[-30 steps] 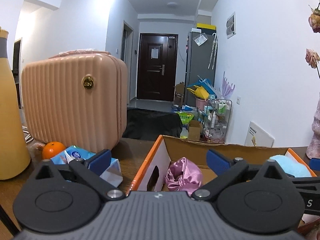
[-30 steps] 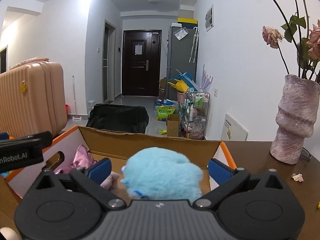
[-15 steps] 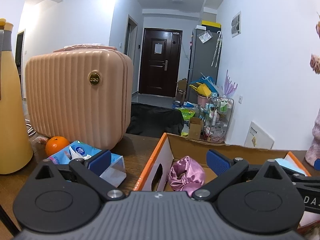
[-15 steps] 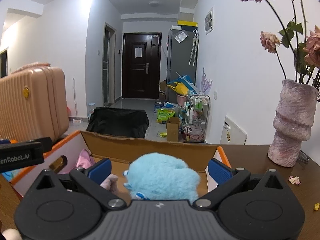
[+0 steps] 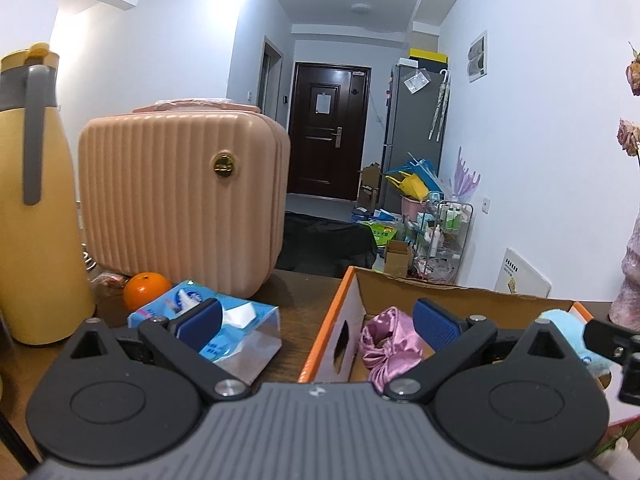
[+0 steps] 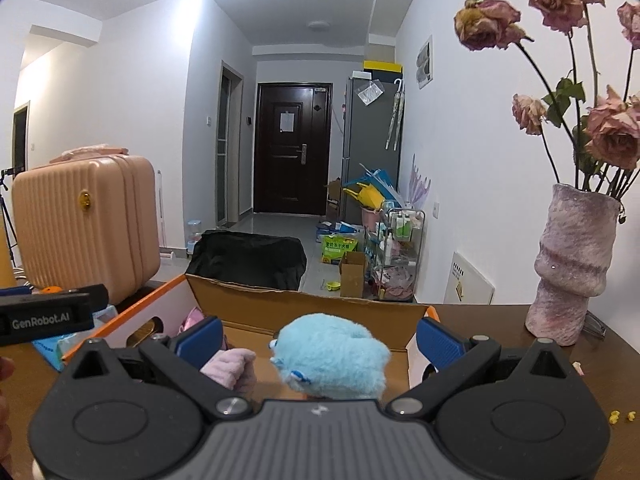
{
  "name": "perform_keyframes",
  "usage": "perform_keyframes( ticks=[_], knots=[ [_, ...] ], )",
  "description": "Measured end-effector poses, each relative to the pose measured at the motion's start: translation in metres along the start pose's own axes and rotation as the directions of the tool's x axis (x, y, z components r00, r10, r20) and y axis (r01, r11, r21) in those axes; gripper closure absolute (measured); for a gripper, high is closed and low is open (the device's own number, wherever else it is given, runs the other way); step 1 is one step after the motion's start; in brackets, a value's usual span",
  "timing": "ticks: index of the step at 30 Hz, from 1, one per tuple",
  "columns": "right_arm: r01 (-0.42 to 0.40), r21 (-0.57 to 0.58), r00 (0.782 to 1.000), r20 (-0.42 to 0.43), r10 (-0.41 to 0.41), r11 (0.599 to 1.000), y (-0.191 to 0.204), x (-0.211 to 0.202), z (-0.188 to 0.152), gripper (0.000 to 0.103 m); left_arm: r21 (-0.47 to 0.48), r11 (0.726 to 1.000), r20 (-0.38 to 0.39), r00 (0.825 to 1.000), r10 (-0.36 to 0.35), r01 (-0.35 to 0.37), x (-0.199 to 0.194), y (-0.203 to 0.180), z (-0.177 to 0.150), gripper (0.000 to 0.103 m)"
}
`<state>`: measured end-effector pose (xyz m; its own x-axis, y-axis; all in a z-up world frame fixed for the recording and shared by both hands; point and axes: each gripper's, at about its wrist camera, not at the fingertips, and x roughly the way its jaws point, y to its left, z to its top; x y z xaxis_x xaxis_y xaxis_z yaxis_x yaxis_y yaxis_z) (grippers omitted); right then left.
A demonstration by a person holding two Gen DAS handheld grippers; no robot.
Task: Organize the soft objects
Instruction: 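Move both tools back toward the remaining soft items on the table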
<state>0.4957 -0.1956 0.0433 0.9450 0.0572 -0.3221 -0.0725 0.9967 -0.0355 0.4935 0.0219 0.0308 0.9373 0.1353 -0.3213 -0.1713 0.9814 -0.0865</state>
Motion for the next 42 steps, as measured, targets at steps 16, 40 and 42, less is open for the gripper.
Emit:
perform_keyframes(
  ticks=[16,40,42],
  knots=[
    [-0.011,0.021,0.999,0.031,0.01,1.0,-0.009,-0.052,-0.021,0.0,0.003,1.0,-0.021,1.0,0.017,-0.017,-0.042,0.026,-0.015,0.0],
    [-0.026,-0.012,0.997,0.069,0.027,1.0,-0.006,-0.136,-0.067,0.0,0.031,1.0,-0.028,1.0,0.004,-0.003,-0.12,0.042,-0.045,0.0],
    [-0.029,-0.012,0.997,0.068,0.03,0.999,-0.006,-0.141,-0.071,0.0,0.037,0.999,-0.029,1.0,0.0,0.001,-0.126,0.042,-0.048,0.0]
  ],
)
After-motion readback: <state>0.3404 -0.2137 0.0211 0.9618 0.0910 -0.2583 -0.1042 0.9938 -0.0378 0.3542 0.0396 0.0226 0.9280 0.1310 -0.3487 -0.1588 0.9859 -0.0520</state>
